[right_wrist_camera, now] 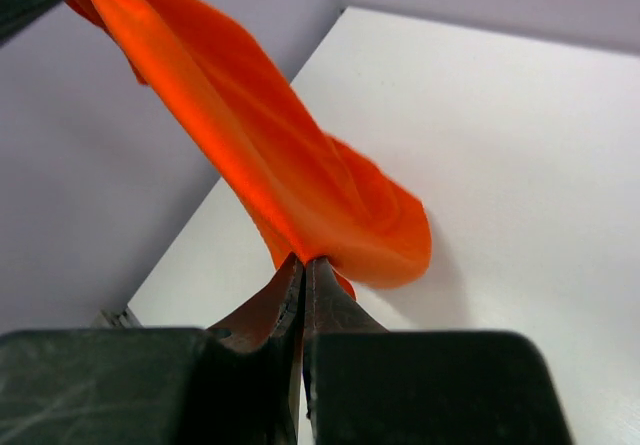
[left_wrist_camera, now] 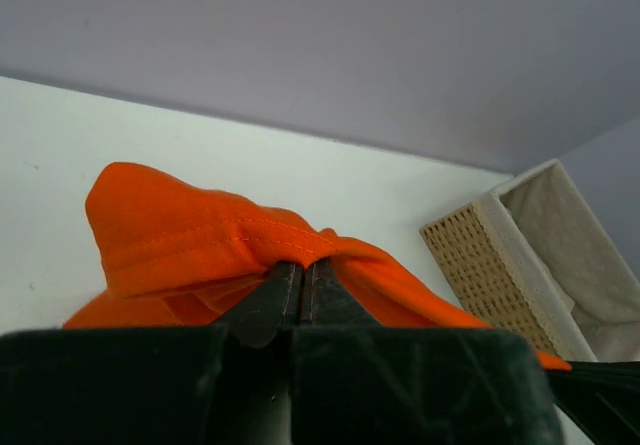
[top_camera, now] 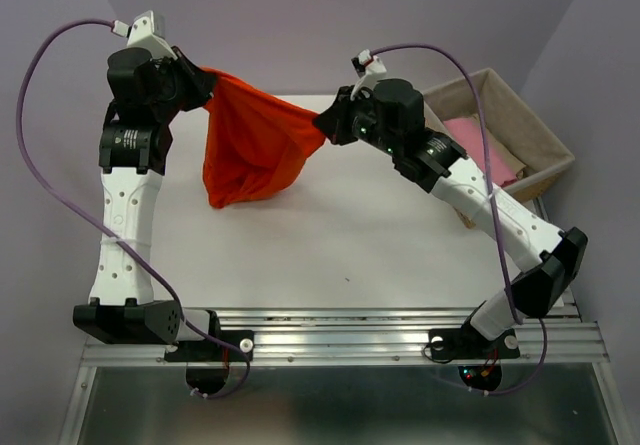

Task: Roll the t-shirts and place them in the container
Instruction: Place the T-shirt at the center of the board, then pick up the T-shirt from the center of the board.

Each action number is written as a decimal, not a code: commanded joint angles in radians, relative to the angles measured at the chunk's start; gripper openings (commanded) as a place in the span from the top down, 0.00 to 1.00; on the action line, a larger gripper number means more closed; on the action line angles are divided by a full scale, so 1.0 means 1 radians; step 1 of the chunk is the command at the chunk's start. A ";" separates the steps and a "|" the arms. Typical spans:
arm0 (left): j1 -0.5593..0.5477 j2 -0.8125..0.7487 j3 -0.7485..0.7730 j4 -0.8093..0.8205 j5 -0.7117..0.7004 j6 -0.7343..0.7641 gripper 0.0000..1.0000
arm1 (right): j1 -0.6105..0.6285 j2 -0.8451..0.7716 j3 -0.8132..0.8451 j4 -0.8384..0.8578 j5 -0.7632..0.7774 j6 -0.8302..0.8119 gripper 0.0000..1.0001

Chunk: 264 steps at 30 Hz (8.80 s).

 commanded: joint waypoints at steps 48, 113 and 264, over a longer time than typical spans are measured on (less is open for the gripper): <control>0.001 -0.088 0.307 -0.020 0.176 0.025 1.00 | 0.005 -0.402 0.108 0.072 0.400 -0.227 0.99; -0.059 0.177 -0.762 0.204 -0.254 -0.114 0.07 | 0.189 0.190 -0.469 0.052 -0.040 0.194 0.06; 0.173 -0.128 -0.846 -0.001 -0.055 -0.120 0.09 | -0.164 -0.517 -0.967 -0.186 0.374 0.394 0.43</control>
